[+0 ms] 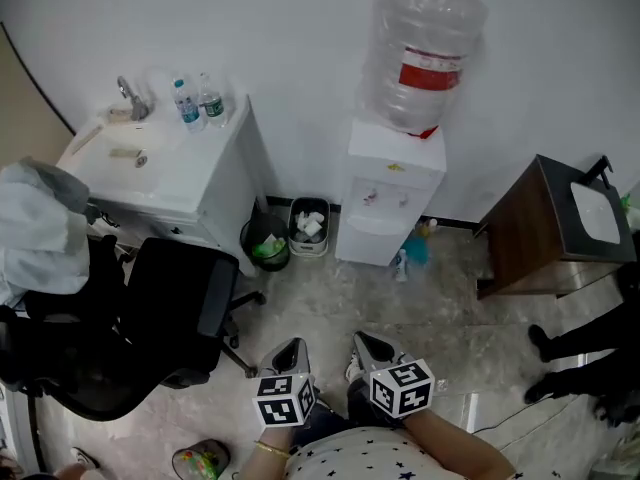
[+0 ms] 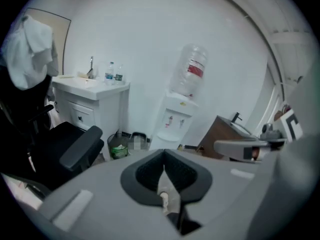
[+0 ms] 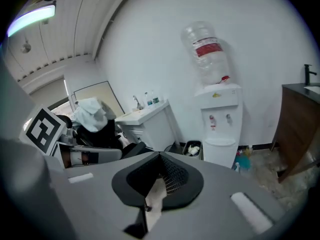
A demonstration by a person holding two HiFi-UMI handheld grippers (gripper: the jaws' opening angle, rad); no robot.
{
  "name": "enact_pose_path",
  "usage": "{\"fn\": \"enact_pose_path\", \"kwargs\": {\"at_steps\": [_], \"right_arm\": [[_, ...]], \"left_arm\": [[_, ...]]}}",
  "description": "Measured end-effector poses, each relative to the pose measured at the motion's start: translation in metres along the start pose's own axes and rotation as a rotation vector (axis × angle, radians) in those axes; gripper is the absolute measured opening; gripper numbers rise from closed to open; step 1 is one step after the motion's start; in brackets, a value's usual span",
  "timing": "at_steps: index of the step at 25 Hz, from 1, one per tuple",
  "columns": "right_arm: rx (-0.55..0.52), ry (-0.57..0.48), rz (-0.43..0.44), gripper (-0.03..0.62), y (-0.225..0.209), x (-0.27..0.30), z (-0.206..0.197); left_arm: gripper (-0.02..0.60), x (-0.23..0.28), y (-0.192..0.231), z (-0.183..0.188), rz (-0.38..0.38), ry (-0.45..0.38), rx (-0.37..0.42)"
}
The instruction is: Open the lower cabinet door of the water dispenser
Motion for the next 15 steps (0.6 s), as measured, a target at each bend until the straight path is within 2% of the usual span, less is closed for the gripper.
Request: {"fn": "enact_pose_path", "kwargs": {"at_steps": [7,15], "right_arm": [[0.075,0.007,-0.075,-0.002,-0.093,0.021,0.032],[0.11,0.028,-0.16,-0.002,-0.198,0.058,0.063]], "left_arm": [[0.006,0.081,-0.046,0.055,-0.047,0.018,0.068],[0.006,0.189,-0.082,0.091,-0.073,0.088,0.087]]}}
Point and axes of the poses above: the fingertips, and each gripper's own axes: x forward along the fingers, y to its left, z out of its top, the point moved 5 cm from there along -x, backward along the fingers, and after that the axes turned 7 degrees about y, right-handed, at the moved point
